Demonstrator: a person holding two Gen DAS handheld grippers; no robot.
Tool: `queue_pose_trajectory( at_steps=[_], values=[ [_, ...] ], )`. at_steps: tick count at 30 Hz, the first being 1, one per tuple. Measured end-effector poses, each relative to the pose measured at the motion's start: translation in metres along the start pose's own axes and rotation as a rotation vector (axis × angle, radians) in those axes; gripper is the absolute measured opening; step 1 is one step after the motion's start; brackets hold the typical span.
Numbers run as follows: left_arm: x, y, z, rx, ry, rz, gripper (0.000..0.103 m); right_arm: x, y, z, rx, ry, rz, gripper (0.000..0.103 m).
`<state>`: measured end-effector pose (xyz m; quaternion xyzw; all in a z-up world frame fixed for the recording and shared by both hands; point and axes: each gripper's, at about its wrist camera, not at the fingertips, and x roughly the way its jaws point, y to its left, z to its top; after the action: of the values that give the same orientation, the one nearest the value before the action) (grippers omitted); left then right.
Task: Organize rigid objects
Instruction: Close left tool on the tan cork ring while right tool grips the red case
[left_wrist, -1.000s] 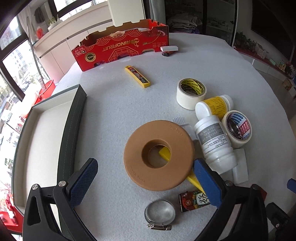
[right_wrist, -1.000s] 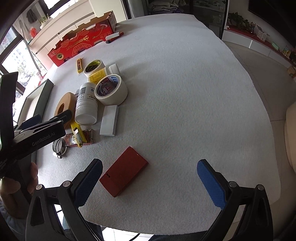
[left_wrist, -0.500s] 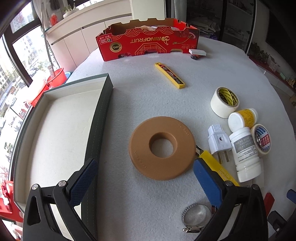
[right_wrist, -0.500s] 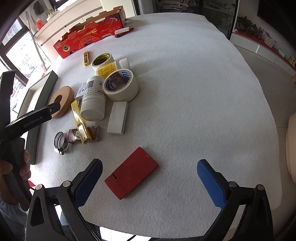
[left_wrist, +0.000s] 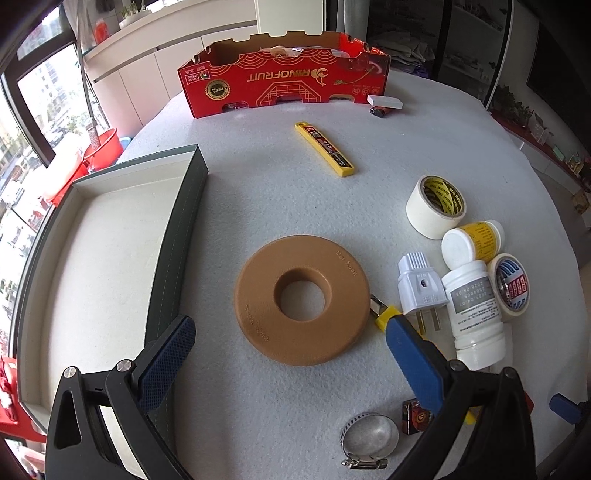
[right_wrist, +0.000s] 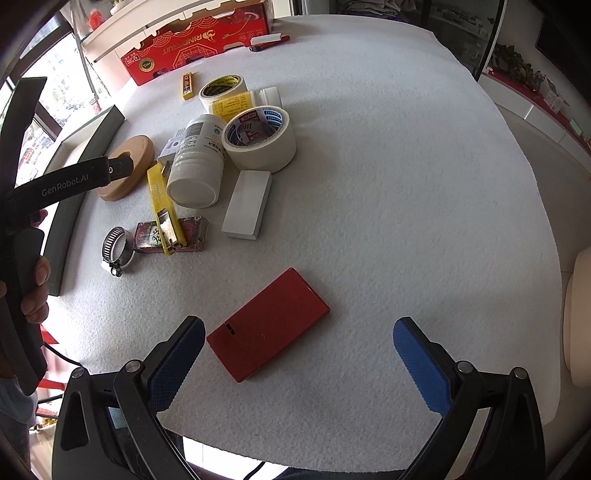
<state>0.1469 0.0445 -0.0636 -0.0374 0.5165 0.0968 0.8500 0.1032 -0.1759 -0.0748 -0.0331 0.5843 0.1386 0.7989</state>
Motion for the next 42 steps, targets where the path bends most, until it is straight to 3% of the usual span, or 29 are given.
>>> queue_pose_trajectory(
  at_steps=[11,19,22,32,42],
  values=[
    [0.027,0.003,0.011,-0.013,0.064,-0.013,0.103,0.012,0.009,0.005,-0.236,0.019,0.065,0.103],
    [0.036,0.005,0.02,-0.02,0.063,-0.006,0.103,0.021,0.026,0.014,-0.383,0.014,0.03,0.103],
    [0.042,0.01,0.022,-0.042,0.068,-0.038,0.103,0.023,0.027,0.016,-0.397,0.017,0.036,0.103],
    [0.043,0.008,0.022,-0.027,0.015,-0.027,0.103,0.022,0.028,0.015,-0.409,-0.013,0.045,0.103],
    [0.042,0.005,0.02,-0.063,0.036,-0.018,0.101,0.021,0.028,0.013,-0.418,-0.004,0.042,0.103]
  ],
)
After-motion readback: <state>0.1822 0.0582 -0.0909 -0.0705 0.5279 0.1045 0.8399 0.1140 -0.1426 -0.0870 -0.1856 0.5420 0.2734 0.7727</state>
